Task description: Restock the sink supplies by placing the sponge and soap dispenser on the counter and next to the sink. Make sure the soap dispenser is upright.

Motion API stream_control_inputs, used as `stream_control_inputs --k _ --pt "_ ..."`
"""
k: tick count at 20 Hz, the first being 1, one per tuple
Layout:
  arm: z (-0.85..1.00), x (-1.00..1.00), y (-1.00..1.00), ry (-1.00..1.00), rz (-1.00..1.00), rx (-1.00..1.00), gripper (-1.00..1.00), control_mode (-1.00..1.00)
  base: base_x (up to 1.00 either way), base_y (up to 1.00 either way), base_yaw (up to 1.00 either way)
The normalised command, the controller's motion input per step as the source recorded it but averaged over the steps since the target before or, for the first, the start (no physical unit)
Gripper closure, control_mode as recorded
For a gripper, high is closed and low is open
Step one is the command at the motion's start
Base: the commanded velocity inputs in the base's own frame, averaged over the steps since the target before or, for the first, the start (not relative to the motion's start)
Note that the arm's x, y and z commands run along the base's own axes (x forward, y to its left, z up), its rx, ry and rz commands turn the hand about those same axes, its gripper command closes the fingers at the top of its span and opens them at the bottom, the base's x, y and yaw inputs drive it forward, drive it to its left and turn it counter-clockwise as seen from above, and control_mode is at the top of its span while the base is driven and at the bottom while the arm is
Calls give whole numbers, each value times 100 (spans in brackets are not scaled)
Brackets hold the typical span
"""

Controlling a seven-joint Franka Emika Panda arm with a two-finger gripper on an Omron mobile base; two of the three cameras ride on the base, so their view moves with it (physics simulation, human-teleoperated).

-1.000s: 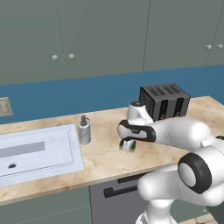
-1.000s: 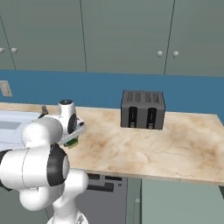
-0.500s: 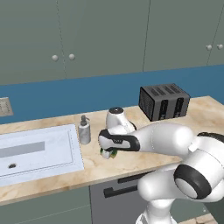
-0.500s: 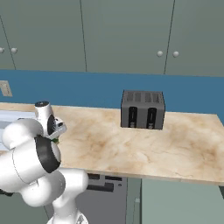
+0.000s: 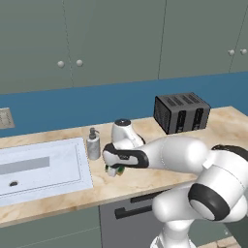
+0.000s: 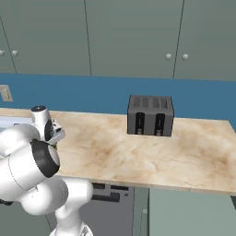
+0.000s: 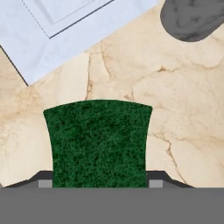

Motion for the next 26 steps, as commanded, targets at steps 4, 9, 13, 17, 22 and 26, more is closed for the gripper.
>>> stream_control_inputs --k 4,9,13,17,22,26 --pt "-9 0 16 0 0 4 100 -100 0 0 0" --pt "-12 0 19 0 0 3 100 -100 0 0 0" --pt "-5 0 15 0 0 1 100 -100 0 0 0" --pt "-8 0 8 0 0 0 100 -100 0 0 0" --pt "-16 -8 2 0 0 0 -100 -100 0 0 0" --pt "-12 -10 0 -1 0 0 -100 -100 0 0 0"
